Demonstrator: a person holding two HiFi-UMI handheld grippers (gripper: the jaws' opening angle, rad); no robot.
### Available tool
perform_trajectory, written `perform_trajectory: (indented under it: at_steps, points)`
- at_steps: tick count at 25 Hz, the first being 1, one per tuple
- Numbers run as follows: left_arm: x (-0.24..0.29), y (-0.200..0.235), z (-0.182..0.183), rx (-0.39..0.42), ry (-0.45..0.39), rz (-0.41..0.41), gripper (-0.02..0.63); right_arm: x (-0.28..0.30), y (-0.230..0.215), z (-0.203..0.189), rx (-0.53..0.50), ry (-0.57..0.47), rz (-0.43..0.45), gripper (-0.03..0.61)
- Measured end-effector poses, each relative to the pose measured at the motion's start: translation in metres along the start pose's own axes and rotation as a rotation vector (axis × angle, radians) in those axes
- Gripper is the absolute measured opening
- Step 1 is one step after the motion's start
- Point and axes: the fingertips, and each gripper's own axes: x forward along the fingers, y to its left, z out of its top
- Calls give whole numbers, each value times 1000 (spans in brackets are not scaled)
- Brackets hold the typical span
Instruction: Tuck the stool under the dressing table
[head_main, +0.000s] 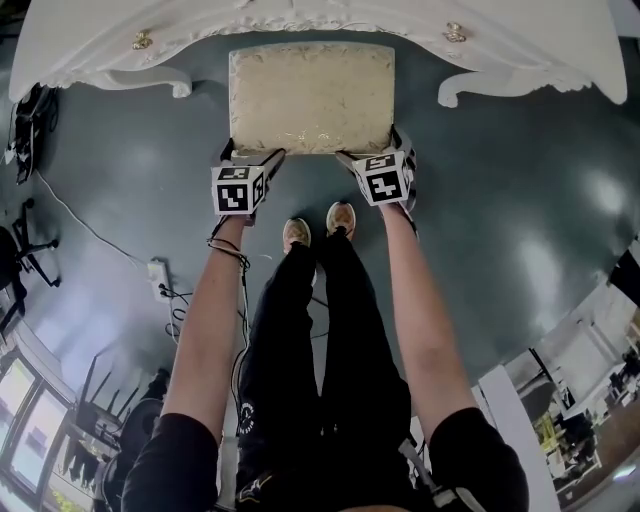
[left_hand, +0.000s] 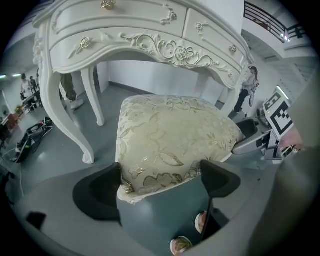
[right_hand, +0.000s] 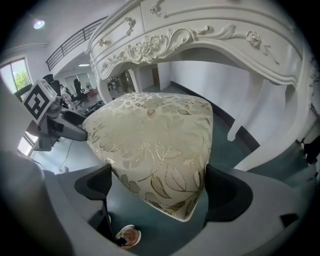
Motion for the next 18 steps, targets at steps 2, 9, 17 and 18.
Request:
perform_trajectory:
  at_steps: [2, 9, 17, 18]
  points:
    - [5, 5, 11, 3, -11, 11, 502, 5, -6, 11, -8, -19, -4, 597]
    - [26, 23, 48, -13, -79, 48, 502, 22, -26, 45, 15, -56, -24, 597]
    - [50, 42, 93, -45, -147, 81, 501, 39, -57, 80, 66, -137, -147, 563]
    - [53, 42, 99, -50, -153, 83, 500, 40, -62, 84, 78, -145, -159, 558]
